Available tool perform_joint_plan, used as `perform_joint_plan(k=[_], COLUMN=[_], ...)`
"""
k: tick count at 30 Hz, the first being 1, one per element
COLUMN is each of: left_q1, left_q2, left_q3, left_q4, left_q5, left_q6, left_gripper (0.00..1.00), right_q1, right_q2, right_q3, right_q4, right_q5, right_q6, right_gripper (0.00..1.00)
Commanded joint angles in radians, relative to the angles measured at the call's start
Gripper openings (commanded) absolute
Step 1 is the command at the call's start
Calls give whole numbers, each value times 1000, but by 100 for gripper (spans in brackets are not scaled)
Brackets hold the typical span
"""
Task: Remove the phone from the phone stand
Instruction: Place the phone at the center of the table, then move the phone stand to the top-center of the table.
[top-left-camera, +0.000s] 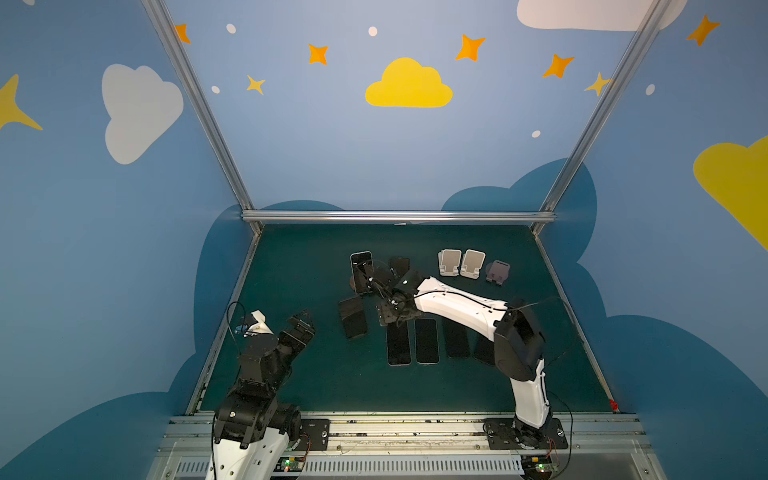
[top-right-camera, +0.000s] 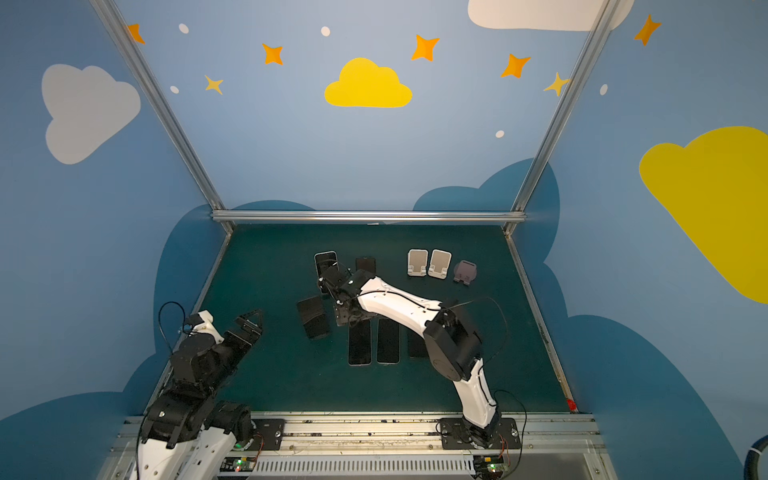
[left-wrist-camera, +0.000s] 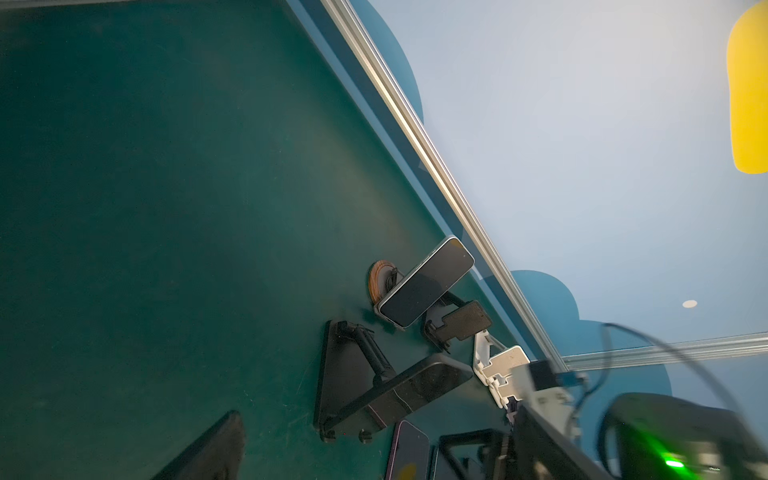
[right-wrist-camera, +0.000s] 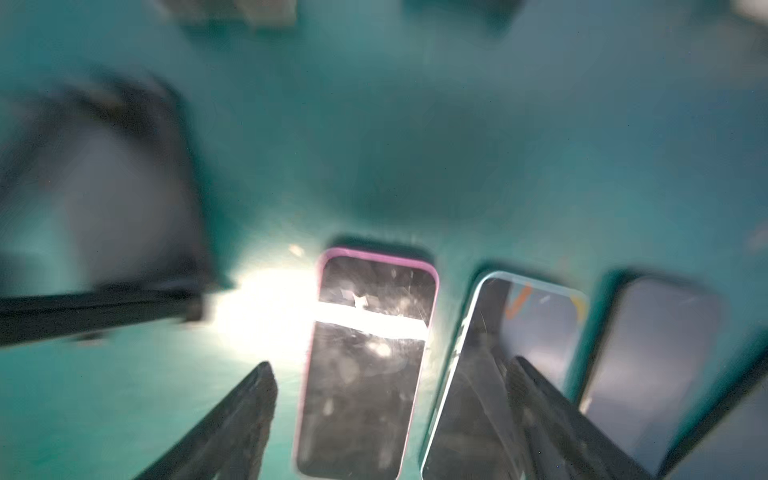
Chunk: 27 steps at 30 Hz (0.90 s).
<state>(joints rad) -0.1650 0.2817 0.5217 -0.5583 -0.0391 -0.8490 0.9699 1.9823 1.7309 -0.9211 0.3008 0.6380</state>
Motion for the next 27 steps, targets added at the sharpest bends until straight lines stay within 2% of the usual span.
perform_joint_plan(k=[1, 6, 13, 27], left_q1=[-2, -2, -2, -25], left_q2=[10, 8, -33, -18], left_q3=[27, 41, 24, 12], left_q4=[-5, -28, -38, 1], left_q5=[-18, -40, -35, -18], left_q6=[14, 32, 13, 14], left_gripper=[100, 100, 100, 100], right_q1=[-52, -129, -174, -256], right_q2=[-53, -26, 128, 332], right_q3=[27, 55, 193, 366], right_q4=[60, 142, 168, 203], right_q5=[51, -4, 13, 22], right_q6=[-66, -117, -192, -193], right_gripper=[89, 91, 92, 92])
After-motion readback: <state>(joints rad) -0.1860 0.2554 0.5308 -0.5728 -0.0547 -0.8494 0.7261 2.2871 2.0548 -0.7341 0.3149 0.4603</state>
